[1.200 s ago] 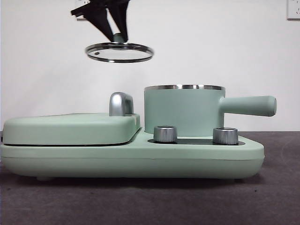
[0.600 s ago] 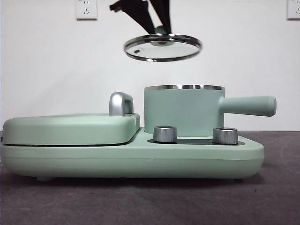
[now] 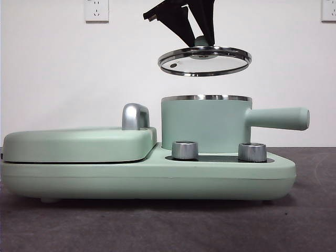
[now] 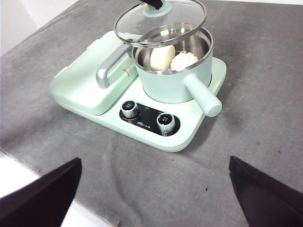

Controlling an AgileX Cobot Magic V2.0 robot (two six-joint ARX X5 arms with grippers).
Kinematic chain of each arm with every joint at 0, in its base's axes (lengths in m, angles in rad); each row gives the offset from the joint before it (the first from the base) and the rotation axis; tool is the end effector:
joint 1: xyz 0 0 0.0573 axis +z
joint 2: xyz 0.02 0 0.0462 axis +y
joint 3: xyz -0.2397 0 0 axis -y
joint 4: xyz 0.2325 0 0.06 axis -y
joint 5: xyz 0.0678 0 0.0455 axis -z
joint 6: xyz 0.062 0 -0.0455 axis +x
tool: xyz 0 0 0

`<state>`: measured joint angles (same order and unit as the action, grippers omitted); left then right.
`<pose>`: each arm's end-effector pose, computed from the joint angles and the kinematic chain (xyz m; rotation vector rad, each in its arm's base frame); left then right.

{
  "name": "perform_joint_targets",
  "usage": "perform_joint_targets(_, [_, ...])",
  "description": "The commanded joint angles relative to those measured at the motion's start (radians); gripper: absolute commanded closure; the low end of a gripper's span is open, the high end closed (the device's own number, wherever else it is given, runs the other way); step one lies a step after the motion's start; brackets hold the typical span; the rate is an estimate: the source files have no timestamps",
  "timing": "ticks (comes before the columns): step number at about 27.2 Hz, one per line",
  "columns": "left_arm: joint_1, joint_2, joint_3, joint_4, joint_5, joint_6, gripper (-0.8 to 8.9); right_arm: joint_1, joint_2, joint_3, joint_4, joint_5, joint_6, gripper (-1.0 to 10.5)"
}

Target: Put the buns in a small steamer

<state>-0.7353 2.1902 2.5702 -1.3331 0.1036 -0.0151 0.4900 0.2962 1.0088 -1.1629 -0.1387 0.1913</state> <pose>0.3130 -0.2917 0.3351 0.2911 0.9368 -0.7656 0.0346 0.0282 0.3146 0.1019 0.5077 0.5721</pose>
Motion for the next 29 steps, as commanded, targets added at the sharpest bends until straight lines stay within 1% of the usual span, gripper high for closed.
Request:
perform_joint_targets(1, [-0.011,0.017,0.031,0.033,0.002,0.013,7.34,0.005,0.001,0.005,0.016,-0.001,0.011,4.5])
perform_joint_targets(5, [-0.011,0.048,0.031,0.04,0.002,0.01,7.39,0.005,0.001,0.005,0.018,0.006,0.01,4.5])
perform_joint_targets(6, [-0.011,0.054,0.031,0.039,0.002,0.01,7.57,0.005,0.001,0.005,0.018,0.007,0.011,4.5])
perform_joint_targets(16, [-0.01,0.093,0.031,0.04,0.001,0.003,7.6,0.005,0.001,0.005,0.018,0.008,0.011,4.5])
perform_joint_targets(24, [-0.004,0.137,0.031,0.047,0.0,0.013,7.6,0.005,0.001,0.005,0.017,0.008,0.011,4.5])
perform_joint_targets(26, [-0.004,0.137,0.031,0.045,-0.022,0.024,7.89,0.005,0.001,0.005,0.018,0.008,0.011,4.5])
perform_joint_targets(29, [-0.002,0.137,0.031,0.024,-0.036,0.024,7.93,0.005,0.001,0.005,0.018,0.008,0.011,4.5])
